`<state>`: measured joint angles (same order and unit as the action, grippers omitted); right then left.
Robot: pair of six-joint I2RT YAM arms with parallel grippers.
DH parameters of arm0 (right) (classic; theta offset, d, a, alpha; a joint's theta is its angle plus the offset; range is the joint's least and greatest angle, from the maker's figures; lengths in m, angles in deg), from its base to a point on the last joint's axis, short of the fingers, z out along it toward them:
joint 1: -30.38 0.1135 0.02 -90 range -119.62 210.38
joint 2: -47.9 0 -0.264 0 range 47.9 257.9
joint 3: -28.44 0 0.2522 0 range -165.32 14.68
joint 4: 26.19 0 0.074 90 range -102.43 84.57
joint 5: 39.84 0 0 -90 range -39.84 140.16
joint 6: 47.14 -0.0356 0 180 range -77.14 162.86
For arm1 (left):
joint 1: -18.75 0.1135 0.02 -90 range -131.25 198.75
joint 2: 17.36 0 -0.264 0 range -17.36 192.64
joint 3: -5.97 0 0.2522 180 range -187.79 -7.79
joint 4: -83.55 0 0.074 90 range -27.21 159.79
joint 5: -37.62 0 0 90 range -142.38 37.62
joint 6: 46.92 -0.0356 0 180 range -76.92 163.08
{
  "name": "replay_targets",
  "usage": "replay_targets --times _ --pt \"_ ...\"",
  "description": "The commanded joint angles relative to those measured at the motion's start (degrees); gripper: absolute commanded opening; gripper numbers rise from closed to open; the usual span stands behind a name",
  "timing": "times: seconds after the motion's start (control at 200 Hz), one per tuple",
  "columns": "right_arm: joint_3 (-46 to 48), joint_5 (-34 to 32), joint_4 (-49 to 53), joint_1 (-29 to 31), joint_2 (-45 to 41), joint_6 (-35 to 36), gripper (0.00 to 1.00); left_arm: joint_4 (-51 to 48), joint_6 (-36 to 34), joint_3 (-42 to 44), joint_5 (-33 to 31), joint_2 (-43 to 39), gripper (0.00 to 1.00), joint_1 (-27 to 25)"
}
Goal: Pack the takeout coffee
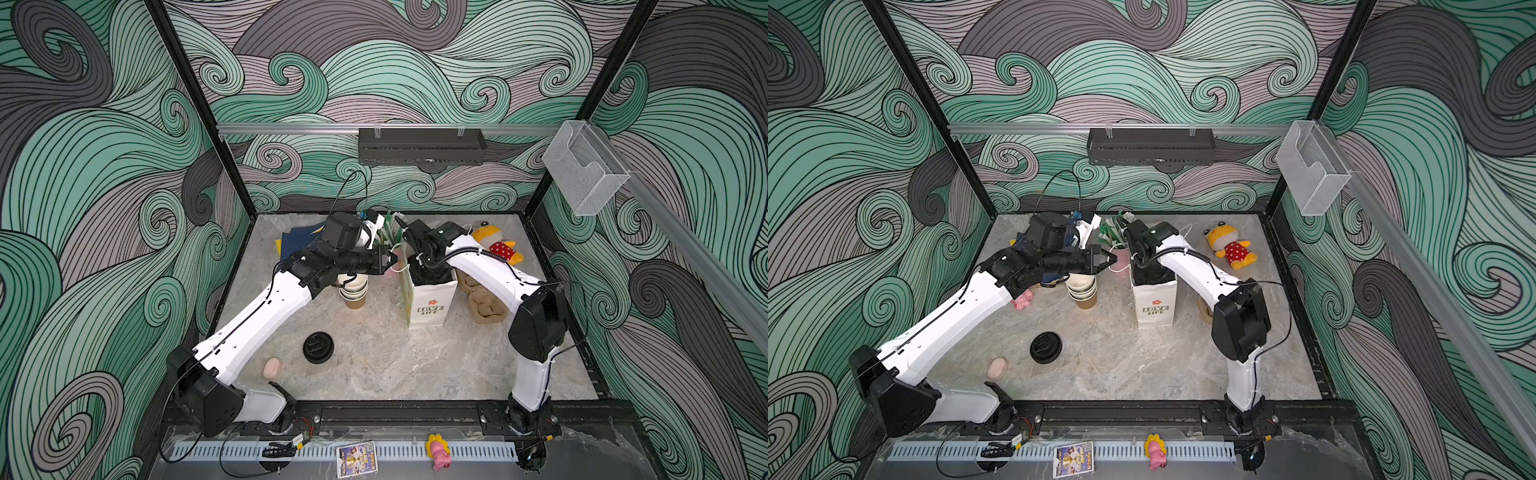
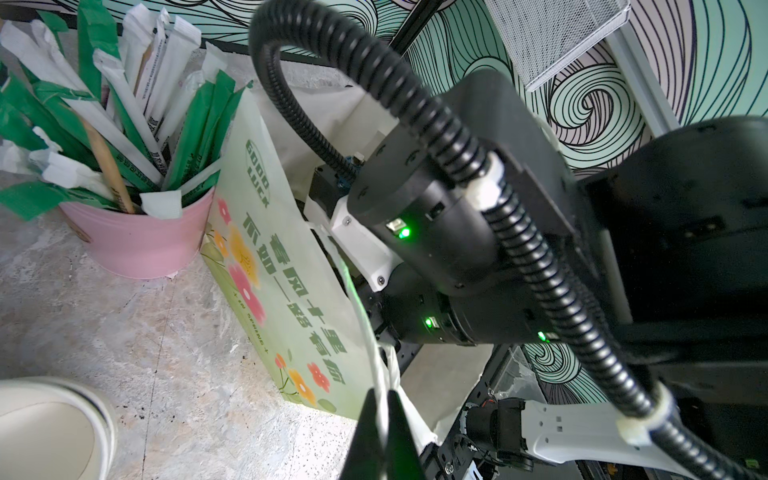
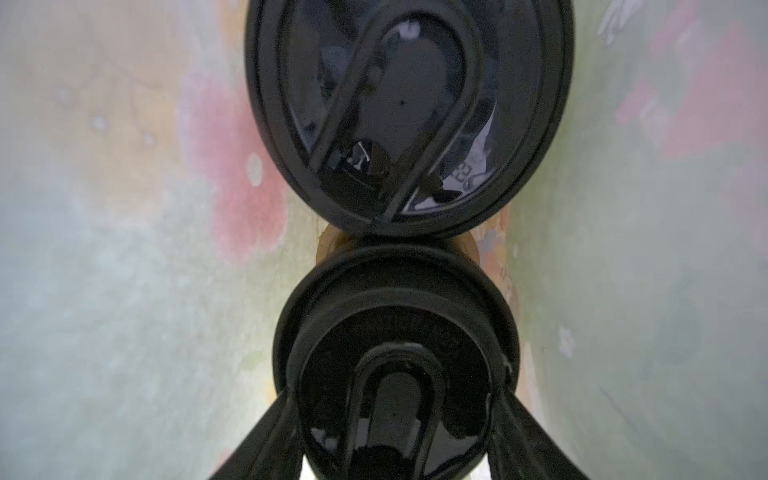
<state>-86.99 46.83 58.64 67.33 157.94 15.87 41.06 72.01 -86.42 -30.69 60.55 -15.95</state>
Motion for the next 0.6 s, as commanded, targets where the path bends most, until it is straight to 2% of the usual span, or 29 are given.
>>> replay_targets --times 0.0,0.595 --pt "0.51 -0.68 0.04 -1.44 2.22 0.25 0.53 0.44 -0.48 -1.57 0.98 -0.03 0.00 0.24" --pt "-3.80 0.43 6.93 -1.37 -1.40 2.94 0.52 0.25 -0.89 -1.62 0.50 0.12 0.00 0.27"
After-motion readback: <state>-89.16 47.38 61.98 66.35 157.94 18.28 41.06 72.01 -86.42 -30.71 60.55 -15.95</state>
